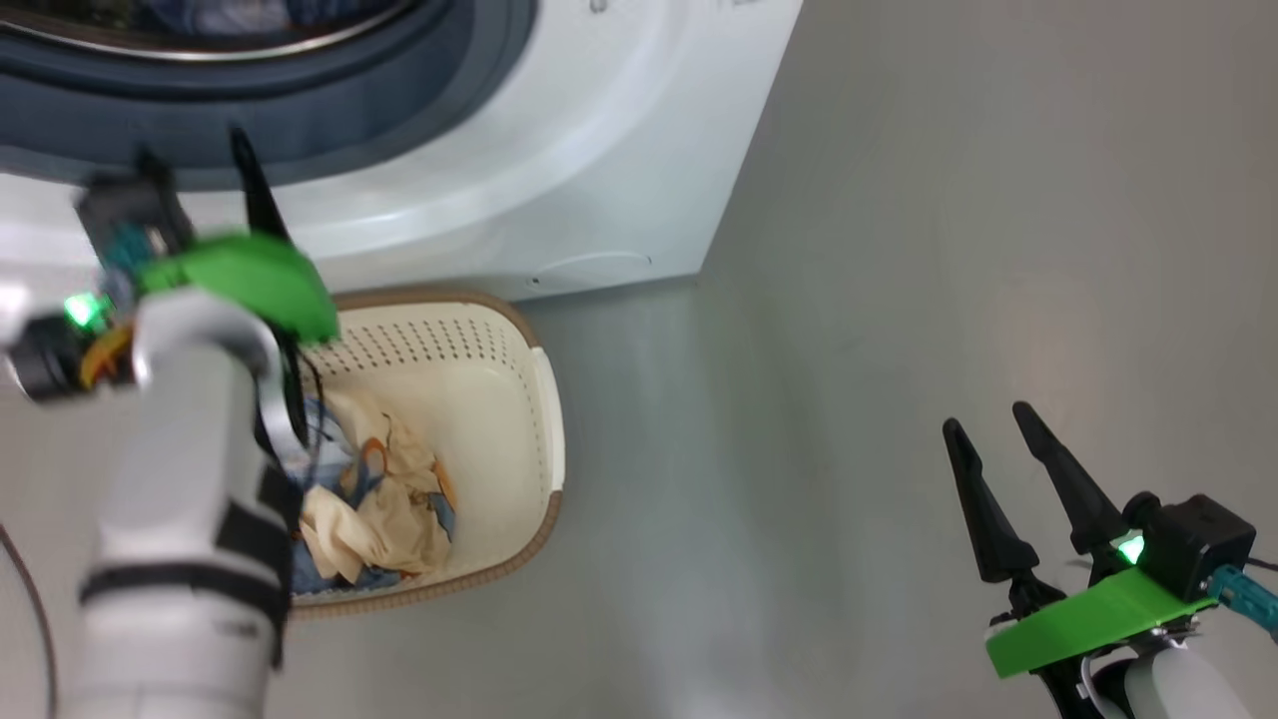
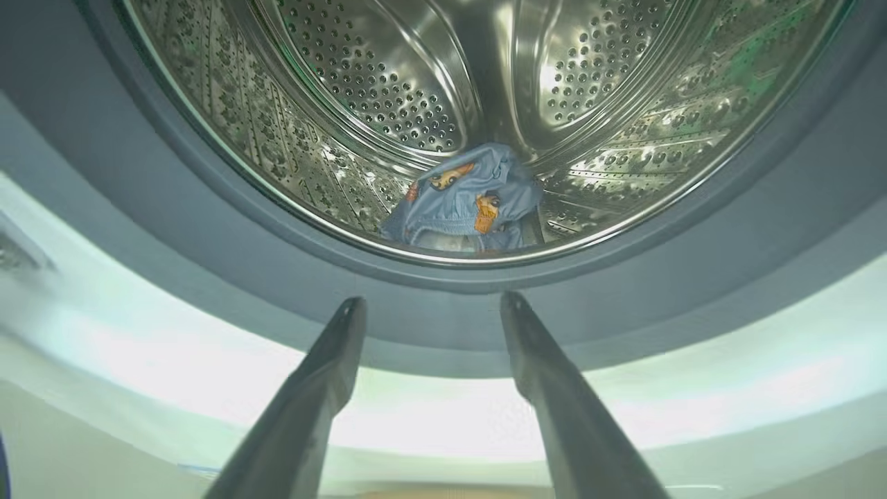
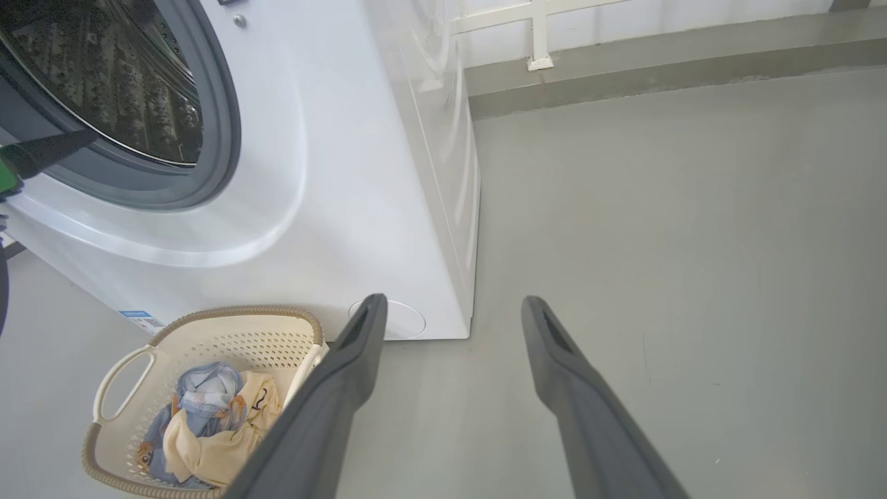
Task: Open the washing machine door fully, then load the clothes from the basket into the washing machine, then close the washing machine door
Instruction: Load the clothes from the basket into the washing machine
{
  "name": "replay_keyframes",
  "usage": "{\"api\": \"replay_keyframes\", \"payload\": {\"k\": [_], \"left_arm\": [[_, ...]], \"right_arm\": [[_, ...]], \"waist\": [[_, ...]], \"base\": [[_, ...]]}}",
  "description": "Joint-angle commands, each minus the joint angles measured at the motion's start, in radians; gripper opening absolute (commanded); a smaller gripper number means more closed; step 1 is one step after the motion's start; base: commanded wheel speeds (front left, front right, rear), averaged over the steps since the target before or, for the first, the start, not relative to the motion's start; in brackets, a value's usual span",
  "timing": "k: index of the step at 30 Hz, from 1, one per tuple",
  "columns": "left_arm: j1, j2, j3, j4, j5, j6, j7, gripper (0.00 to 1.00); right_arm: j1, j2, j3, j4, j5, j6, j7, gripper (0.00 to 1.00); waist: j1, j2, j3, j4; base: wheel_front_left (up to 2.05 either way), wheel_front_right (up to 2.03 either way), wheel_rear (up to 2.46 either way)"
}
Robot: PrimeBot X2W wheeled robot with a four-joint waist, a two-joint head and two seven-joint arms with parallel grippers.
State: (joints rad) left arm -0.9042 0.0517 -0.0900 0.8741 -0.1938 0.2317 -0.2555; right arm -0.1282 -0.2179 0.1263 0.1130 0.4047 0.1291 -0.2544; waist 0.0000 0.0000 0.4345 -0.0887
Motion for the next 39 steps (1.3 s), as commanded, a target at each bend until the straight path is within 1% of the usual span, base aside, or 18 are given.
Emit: {"api": "replay_keyframes", "payload": {"k": [1, 6, 9, 14, 21, 24, 26, 28, 33, 39], "left_arm": [[0.056, 0.030, 0.017, -0.058, -0.005, 0.002, -0.006, 1.00], [0.234, 0.014, 0.017, -0.181, -0.024, 0.004, -0.006, 1.00], [0.324, 0.007, 0.018, -0.235, -0.038, 0.009, -0.006, 1.00], [0.462, 0.002, 0.020, -0.319, -0.047, 0.003, -0.006, 1.00], [0.622, 0.000, 0.019, -0.441, -0.038, -0.014, -0.006, 1.00], [0.659, -0.001, 0.008, -0.472, -0.041, -0.023, -0.006, 1.00], [0.709, -0.001, -0.011, -0.520, -0.067, -0.019, -0.006, 1.00], [0.723, -0.001, -0.018, -0.536, -0.072, -0.013, -0.006, 1.00], [0.783, -0.001, -0.050, -0.594, -0.083, 0.016, -0.006, 1.00], [0.837, -0.001, -0.050, -0.627, -0.077, 0.035, -0.006, 1.00]], "right_arm": [[0.026, -0.011, 0.016, -0.023, -0.013, 0.002, -0.007, 1.00], [0.044, -0.010, 0.009, -0.026, -0.023, 0.002, -0.007, 1.00], [0.054, -0.010, 0.008, -0.027, -0.032, 0.002, -0.007, 1.00], [0.066, -0.010, 0.014, -0.026, -0.042, 0.002, -0.007, 1.00], [0.084, -0.011, 0.024, -0.020, -0.053, 0.002, -0.007, 1.00], [0.088, -0.010, 0.026, -0.020, -0.055, 0.002, -0.007, 1.00], [0.095, -0.009, 0.032, -0.017, -0.059, 0.002, -0.007, 1.00], [0.097, -0.009, 0.032, -0.017, -0.060, 0.002, -0.007, 1.00], [0.099, -0.007, 0.043, -0.014, -0.065, 0.002, -0.007, 1.00], [0.106, 0.002, 0.052, -0.011, -0.070, 0.002, -0.007, 1.00]], "waist": [[0.0000, 0.0000, -0.046, 0.018], [0.0000, 0.0000, -0.098, 0.028], [0.0000, 0.0000, -0.123, 0.033], [0.0000, 0.0000, -0.170, 0.033], [0.0000, 0.0000, -0.232, 0.032], [0.0000, 0.0000, -0.245, 0.032], [0.0000, 0.0000, -0.262, 0.030], [0.0000, 0.0000, -0.263, 0.030], [0.0000, 0.0000, -0.285, 0.020], [0.0000, 0.0000, -0.322, 0.002]], "base": [[0.00, 0.00, 0.00], [0.00, 0.00, 0.00], [0.00, 0.00, 0.00], [0.00, 0.00, 0.00], [0.00, 0.00, 0.00], [0.00, 0.00, 0.00], [0.00, 0.00, 0.00], [0.00, 0.00, 0.00], [0.00, 0.00, 0.00], [0.00, 0.00, 0.00]]}}
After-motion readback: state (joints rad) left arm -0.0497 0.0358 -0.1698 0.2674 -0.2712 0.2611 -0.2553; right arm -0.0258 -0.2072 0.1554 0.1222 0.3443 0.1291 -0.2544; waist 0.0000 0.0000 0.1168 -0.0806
